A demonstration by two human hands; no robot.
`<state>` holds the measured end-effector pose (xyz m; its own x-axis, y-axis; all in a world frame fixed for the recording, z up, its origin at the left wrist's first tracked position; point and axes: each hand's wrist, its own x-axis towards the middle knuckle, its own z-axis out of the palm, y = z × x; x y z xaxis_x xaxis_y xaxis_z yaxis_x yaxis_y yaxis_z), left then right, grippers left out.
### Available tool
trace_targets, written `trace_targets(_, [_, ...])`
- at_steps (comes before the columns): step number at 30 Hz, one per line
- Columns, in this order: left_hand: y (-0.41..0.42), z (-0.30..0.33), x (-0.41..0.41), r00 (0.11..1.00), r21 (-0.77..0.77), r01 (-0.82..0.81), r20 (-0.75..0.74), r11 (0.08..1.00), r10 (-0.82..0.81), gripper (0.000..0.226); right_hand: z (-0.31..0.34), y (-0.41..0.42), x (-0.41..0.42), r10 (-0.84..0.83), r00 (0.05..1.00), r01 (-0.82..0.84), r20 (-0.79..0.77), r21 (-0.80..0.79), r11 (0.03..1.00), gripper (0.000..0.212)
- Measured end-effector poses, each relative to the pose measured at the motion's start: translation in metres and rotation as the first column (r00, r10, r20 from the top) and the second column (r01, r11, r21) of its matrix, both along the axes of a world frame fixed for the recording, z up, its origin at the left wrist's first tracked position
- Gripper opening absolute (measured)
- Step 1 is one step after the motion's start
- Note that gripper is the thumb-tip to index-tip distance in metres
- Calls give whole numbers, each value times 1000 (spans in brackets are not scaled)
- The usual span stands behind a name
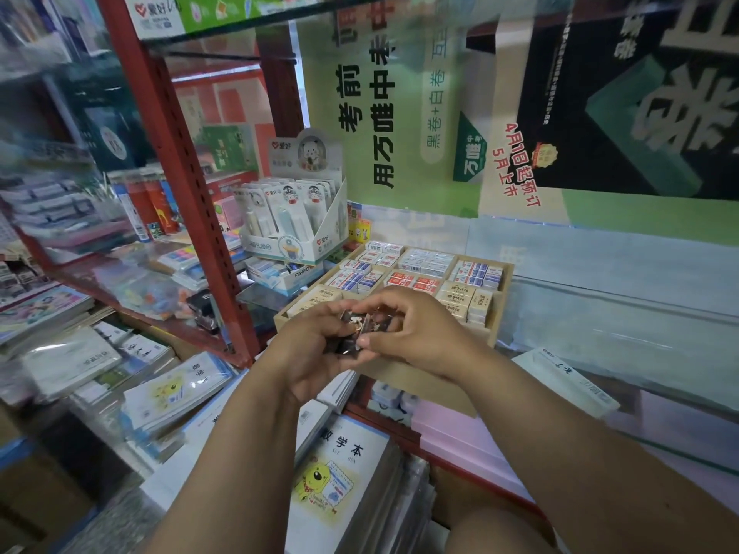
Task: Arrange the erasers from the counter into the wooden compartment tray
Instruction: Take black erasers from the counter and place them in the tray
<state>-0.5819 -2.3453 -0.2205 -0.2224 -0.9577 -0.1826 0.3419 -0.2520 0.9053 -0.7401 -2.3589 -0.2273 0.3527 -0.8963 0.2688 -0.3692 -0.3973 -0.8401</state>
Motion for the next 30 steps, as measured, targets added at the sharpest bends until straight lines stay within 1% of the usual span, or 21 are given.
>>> trace_targets(4, [3, 1, 3, 1000, 23, 21, -14, 1000, -21, 33, 3, -2, -5, 70, 998, -69, -9, 59, 996, 25])
trace_targets(7, [4, 2, 5, 1000, 72, 11, -27, 997, -9, 28, 6, -4, -11, 8, 999, -10, 43, 56, 998, 21])
trace_targets(9, [3, 1, 9, 997, 96, -62, -40, 993, 66, 29, 6, -7, -13, -83, 992, 80, 91, 32, 996, 17])
trace_targets(11, [-2, -3, 16, 973, 107, -219, -46, 970, 225, 26, 4, -10, -16, -178, 980, 178, 91, 15, 984, 17])
trace_targets(13, [-7, -7, 22, 929, 112, -353, -72, 929, 362, 23, 0, -14, -16, -233, 972, 233, 22, 7, 972, 17])
trace_targets(16, [-6, -13, 22, 893, 131, -420, -116, 898, 435, 19, -9, -17, -10, -229, 971, 230, -67, 15, 973, 15])
trace_targets(24, [-5, -23, 25, 880, 122, -462, -55, 878, 471, 16, -19, -25, 7, -198, 945, 196, -261, -32, 980, 16])
trace_targets(27, [-5, -26, 27, 884, 125, -451, -74, 884, 462, 18, -24, -22, 9, -141, 917, 103, -372, -121, 987, 18])
trace_targets(30, [-4, -28, 28, 876, 151, -448, -122, 881, 467, 26, -28, -23, 10, -126, 907, 75, -402, -140, 987, 25])
